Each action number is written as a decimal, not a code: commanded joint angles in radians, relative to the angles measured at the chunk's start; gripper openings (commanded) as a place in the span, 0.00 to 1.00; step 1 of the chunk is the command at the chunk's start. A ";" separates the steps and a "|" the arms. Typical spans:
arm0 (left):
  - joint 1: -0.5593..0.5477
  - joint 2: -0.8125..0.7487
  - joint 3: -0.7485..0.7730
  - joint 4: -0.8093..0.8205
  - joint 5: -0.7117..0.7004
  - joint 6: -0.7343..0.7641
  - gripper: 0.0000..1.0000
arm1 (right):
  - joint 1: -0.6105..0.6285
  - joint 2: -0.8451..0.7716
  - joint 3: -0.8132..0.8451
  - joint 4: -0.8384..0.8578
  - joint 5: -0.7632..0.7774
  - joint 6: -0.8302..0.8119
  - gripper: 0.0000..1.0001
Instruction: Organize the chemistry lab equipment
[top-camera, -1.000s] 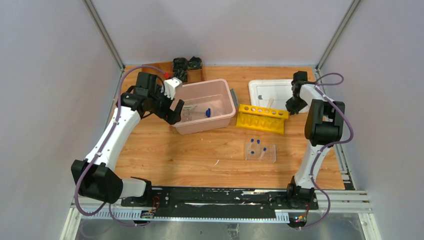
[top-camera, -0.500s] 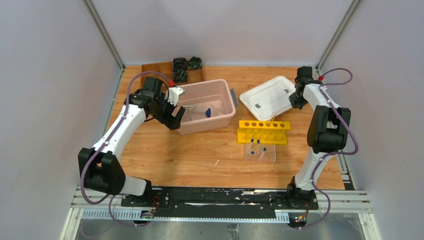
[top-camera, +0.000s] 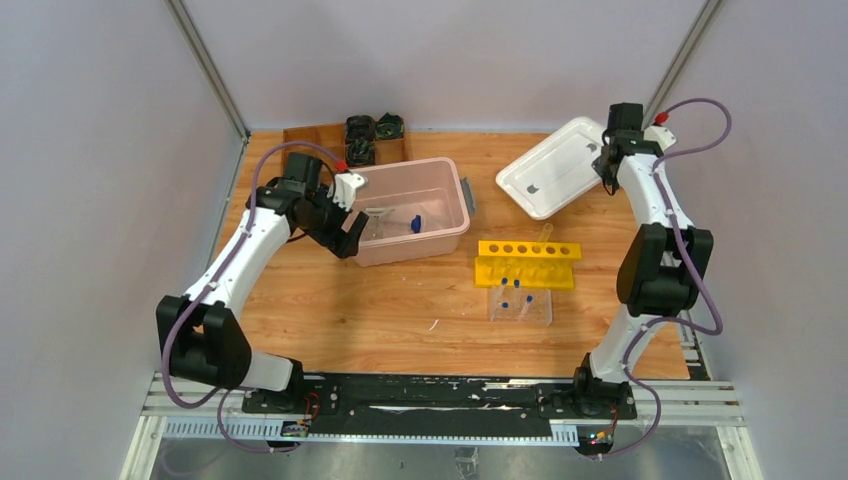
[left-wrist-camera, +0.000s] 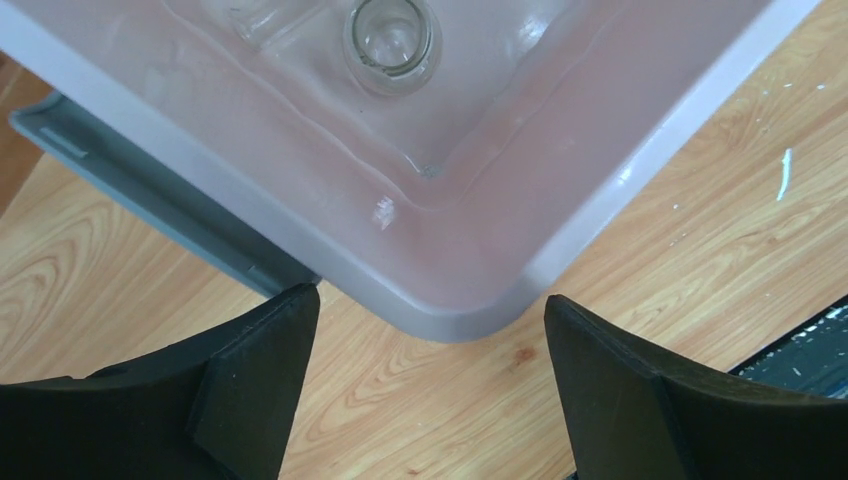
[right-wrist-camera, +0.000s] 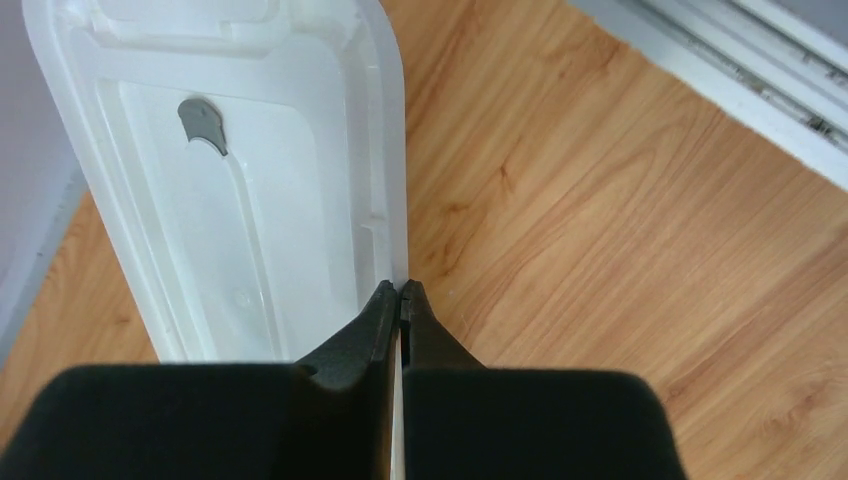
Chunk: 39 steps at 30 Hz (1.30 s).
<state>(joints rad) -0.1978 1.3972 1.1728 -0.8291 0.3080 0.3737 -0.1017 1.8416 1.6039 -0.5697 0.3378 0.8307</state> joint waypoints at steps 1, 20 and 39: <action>0.017 -0.062 0.076 -0.050 0.060 0.034 0.91 | 0.000 -0.104 0.066 0.063 0.103 -0.060 0.00; 0.047 0.193 0.228 0.077 -0.100 -0.152 0.66 | 0.080 -0.440 0.028 0.259 0.072 -0.307 0.00; 0.047 0.026 0.053 0.076 -0.157 -0.069 0.34 | 0.485 -0.423 0.131 0.183 0.095 -0.546 0.00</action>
<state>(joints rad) -0.1535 1.4952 1.2549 -0.7208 0.1925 0.2844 0.3031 1.4124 1.6802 -0.3954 0.4198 0.3382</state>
